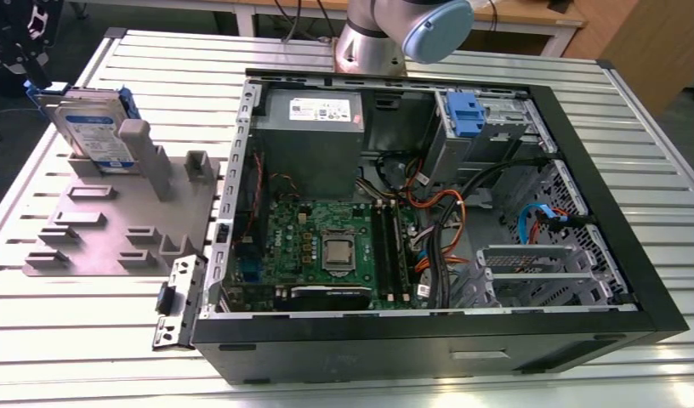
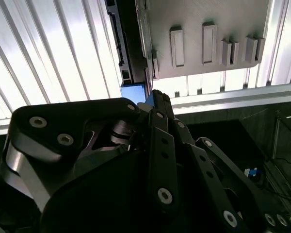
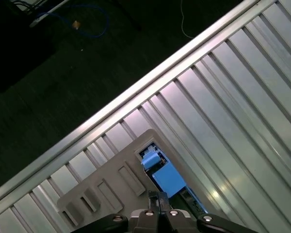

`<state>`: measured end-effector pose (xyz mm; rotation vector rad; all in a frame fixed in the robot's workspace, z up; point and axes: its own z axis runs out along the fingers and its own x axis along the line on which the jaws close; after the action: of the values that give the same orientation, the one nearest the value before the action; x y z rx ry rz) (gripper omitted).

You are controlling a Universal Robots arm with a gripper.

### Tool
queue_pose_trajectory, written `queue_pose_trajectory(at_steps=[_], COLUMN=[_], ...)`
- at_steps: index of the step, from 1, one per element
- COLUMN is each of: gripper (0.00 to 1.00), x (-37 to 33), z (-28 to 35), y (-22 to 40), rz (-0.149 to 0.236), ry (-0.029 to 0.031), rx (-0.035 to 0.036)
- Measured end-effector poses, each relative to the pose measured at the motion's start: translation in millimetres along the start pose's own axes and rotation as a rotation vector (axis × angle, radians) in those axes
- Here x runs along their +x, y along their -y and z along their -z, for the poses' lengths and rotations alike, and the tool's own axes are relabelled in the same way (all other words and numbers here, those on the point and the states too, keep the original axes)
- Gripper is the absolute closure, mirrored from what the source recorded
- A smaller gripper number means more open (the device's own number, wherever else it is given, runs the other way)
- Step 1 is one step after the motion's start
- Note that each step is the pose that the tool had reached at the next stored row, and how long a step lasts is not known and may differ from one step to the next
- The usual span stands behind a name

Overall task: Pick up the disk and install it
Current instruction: 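Pick up the disk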

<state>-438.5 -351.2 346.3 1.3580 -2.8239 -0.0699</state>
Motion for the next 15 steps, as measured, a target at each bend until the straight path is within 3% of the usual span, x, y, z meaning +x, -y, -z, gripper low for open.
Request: queue_pose_trajectory(at_steps=[8,15], gripper=[0.89,0.89], x=[0.0,0.0], z=[0.0,0.0], y=[0.0,0.0], rz=[0.043,0.137], ry=[-0.0017,-0.0058], rx=[-0.0007,-0.0019])
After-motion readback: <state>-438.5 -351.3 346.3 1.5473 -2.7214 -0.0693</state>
